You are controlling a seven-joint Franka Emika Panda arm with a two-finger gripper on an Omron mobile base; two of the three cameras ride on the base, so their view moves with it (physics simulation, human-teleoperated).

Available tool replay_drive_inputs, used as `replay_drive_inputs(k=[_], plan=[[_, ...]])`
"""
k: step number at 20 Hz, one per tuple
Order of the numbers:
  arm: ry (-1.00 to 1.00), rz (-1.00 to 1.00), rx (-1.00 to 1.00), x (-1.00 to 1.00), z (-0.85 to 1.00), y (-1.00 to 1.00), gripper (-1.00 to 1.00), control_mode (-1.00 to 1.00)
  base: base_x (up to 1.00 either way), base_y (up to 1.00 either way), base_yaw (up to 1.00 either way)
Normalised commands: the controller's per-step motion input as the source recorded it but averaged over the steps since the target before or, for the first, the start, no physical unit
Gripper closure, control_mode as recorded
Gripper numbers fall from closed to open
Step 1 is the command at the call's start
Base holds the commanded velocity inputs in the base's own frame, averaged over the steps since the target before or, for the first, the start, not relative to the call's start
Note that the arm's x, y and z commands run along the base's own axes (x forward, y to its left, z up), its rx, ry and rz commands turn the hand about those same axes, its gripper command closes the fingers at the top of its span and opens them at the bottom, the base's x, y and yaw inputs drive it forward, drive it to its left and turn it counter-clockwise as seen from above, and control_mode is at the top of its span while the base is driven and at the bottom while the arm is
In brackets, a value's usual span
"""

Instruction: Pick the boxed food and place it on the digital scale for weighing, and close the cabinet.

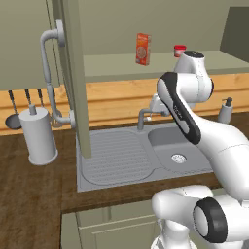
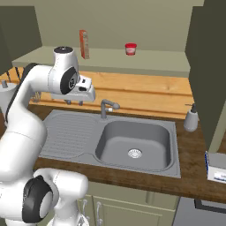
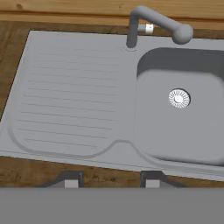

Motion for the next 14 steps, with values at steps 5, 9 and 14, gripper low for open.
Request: replay_drive_inputs(k=[5,9,14], plan=[[-0.05,0.0,0.0,-0.37,0.0,0.0,-1.0,-1.0,0.0,0.0,0.0],[-0.13,0.0,0.0,-0.65,0.01,0.0,-1.0,-1.0,0.0,0.0,0.0],[-0.3,0.0,0.0,-0.44,0.4,0.0,-1.0,-1.0,0.0,0.0,0.0]])
